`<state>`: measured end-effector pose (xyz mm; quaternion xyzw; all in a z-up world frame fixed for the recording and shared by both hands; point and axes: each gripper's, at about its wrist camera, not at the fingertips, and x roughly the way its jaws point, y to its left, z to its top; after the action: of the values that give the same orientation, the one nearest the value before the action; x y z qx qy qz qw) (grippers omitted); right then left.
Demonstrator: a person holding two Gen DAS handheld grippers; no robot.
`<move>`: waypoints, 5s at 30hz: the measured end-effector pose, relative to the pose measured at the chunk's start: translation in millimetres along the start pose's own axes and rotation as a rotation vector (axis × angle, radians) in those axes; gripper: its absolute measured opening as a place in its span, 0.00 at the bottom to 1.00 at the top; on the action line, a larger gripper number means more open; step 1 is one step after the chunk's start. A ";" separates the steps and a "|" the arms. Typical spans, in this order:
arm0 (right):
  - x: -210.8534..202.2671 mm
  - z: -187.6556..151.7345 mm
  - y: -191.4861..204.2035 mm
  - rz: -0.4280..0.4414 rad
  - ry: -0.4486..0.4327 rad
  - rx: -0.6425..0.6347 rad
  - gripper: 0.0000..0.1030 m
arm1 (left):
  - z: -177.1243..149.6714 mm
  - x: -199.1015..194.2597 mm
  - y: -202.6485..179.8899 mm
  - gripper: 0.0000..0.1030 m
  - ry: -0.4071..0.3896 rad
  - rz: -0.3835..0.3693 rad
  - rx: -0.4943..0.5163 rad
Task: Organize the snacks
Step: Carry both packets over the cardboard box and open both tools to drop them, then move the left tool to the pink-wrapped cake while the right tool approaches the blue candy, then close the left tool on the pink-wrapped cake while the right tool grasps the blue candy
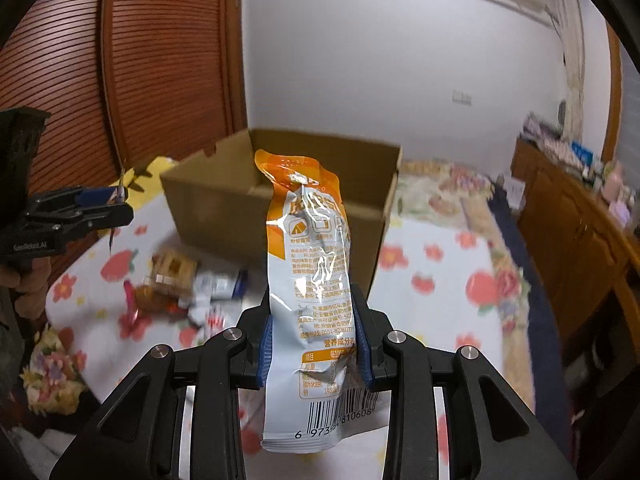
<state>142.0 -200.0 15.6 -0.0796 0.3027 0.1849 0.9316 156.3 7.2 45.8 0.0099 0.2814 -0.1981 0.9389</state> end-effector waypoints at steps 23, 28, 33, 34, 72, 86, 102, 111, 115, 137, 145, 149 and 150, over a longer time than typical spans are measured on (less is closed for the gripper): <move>122.0 92.9 -8.1 0.032 0.023 -0.029 0.31 | 69.2 92.2 57.7 0.59 0.031 0.064 -0.037; 141.4 92.3 -12.6 0.053 0.046 -0.006 0.31 | 64.0 113.8 61.5 0.59 0.074 0.078 -0.030; 154.1 91.3 -14.8 0.062 0.061 -0.001 0.31 | 62.5 127.7 61.1 0.60 0.105 0.078 -0.030; 155.4 91.9 -16.0 0.061 0.060 0.002 0.29 | 61.7 129.0 60.7 0.61 0.110 0.080 -0.027; 58.4 62.6 14.9 0.134 -0.022 0.053 0.50 | -4.5 36.7 36.1 0.91 0.042 0.078 -0.003; 59.0 -15.3 30.9 0.099 0.064 0.075 0.53 | -65.4 36.6 37.2 0.91 0.109 0.081 -0.050; 75.8 -71.9 0.7 0.049 0.169 0.131 0.53 | -107.3 40.8 32.0 0.91 0.224 0.051 -0.060; 79.4 -80.0 -0.5 0.053 0.188 0.133 0.53 | -113.9 34.9 22.9 0.92 0.234 0.092 0.045; 79.8 -78.3 -0.1 0.054 0.188 0.127 0.53 | -111.4 33.2 20.9 0.92 0.252 0.049 0.070; 88.4 -81.0 -6.2 0.032 0.272 0.066 0.28 | -107.9 53.6 9.1 0.58 0.374 -0.011 0.123; 91.1 -84.0 0.4 0.005 0.257 0.013 0.31 | -106.5 56.7 4.4 0.58 0.392 -0.010 0.145; 92.0 -84.5 -2.5 0.017 0.254 0.027 0.31 | -103.9 66.0 1.6 0.58 0.411 0.003 0.165; 92.1 -84.5 -2.4 0.017 0.254 0.025 0.31 | -103.7 69.5 1.3 0.58 0.420 0.009 0.170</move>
<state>166.7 -197.0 -107.0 -0.0883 0.4212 0.1775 0.8850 155.4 -3.6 -78.6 0.1312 0.4529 -0.2105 0.8564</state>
